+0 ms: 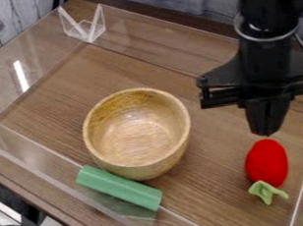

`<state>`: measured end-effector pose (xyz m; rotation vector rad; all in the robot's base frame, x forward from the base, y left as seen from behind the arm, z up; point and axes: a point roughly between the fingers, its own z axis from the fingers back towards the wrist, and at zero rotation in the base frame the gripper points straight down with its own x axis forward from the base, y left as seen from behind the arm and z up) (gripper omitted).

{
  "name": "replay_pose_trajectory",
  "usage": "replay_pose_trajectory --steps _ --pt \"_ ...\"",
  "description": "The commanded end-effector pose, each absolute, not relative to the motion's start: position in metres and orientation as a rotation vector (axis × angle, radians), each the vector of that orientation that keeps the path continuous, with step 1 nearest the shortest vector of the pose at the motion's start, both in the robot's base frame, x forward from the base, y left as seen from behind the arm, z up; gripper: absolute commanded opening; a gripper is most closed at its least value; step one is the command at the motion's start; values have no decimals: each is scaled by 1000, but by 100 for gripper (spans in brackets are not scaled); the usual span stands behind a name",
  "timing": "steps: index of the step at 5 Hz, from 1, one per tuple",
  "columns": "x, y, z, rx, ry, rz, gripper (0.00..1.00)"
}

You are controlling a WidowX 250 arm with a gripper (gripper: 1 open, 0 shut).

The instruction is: Move the red fruit to the left

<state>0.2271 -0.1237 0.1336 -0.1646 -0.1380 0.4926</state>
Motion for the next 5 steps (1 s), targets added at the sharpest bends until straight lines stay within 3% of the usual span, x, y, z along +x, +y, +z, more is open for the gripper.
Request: replay_pose_trajectory --steps 1,4,5 --pt "217 -119 148 -208 -177 497 0" --pt "202 -107 145 -257 -201 438 0" --pt "208 -101 143 -269 -212 428 0"
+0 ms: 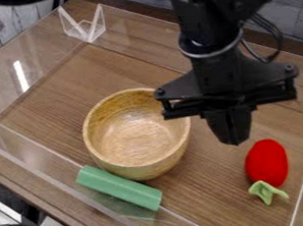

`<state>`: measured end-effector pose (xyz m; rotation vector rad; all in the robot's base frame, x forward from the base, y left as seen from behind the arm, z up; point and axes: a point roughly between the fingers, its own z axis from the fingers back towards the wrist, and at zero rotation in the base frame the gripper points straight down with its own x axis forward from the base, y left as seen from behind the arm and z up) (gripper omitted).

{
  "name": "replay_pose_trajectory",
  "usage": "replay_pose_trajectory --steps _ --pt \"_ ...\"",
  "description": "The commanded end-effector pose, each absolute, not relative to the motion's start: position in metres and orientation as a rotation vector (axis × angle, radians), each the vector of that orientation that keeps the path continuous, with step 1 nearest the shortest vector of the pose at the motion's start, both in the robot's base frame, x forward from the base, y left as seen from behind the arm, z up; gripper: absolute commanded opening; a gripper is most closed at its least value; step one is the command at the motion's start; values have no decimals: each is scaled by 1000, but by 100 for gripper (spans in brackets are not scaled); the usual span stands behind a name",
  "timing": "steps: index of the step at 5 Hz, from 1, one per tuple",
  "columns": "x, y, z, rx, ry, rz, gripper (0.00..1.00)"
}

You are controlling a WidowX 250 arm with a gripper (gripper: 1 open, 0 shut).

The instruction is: Move the red fruit to the left

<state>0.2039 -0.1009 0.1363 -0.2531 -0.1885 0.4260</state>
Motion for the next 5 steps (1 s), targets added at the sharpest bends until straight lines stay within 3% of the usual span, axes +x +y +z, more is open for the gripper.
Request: replay_pose_trajectory --steps 1,4,5 --pt "213 -99 142 -270 -215 414 0" --pt "231 -104 145 -281 -175 170 0" --pt "233 -109 141 -275 -163 193 100"
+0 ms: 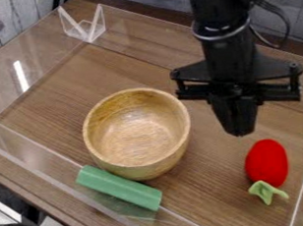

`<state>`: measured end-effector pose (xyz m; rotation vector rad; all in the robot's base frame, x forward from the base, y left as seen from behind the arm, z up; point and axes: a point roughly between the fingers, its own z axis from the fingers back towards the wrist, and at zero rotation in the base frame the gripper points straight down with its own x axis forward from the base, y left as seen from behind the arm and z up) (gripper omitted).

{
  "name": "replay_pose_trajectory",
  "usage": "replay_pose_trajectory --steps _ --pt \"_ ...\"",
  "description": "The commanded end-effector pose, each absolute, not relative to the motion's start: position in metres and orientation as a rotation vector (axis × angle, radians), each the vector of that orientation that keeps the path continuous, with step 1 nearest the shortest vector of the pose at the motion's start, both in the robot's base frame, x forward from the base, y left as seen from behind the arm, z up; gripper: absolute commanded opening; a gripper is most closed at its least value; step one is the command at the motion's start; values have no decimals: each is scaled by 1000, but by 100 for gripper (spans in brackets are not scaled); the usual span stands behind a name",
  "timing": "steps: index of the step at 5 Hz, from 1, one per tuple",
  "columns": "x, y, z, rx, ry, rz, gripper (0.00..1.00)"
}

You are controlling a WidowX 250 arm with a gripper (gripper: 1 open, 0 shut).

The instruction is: Move the red fruit to the left

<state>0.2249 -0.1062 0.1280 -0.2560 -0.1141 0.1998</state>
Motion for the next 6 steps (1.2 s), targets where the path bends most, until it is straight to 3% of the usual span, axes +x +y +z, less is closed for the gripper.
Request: replay_pose_trajectory --steps 1,2,4,6 --pt "239 -126 137 -274 -150 188 100" --pt "243 -141 132 -275 -144 198 100" --pt "242 -145 88 -254 -137 252 100" --pt "237 -132 81 -232 -136 283 100"
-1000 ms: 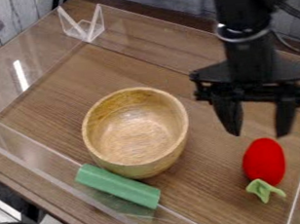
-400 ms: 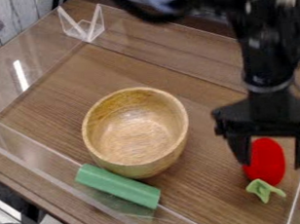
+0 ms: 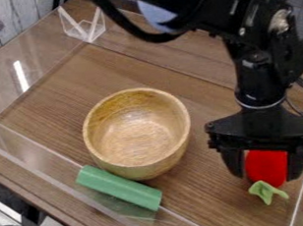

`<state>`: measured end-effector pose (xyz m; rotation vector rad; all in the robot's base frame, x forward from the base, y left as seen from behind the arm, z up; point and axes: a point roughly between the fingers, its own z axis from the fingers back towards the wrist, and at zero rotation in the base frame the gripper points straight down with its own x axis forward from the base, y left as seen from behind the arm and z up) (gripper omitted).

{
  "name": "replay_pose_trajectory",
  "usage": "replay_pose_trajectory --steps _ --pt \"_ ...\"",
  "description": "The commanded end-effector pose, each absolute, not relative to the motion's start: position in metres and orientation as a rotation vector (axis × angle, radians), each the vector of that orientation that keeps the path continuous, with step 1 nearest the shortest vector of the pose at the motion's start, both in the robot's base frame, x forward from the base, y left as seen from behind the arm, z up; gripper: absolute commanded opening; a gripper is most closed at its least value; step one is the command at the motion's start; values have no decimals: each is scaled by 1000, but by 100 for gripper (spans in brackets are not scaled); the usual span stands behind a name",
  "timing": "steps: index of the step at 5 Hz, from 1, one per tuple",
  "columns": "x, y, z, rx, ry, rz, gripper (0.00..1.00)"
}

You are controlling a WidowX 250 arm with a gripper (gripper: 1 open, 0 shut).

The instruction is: Move the red fruit to the left

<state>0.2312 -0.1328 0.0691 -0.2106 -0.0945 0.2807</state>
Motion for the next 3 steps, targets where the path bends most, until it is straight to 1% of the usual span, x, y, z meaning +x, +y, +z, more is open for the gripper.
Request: replay_pose_trajectory --steps 1,3 --pt "243 -132 79 -224 -138 313 100" --pt "254 -129 70 -209 -144 348 100"
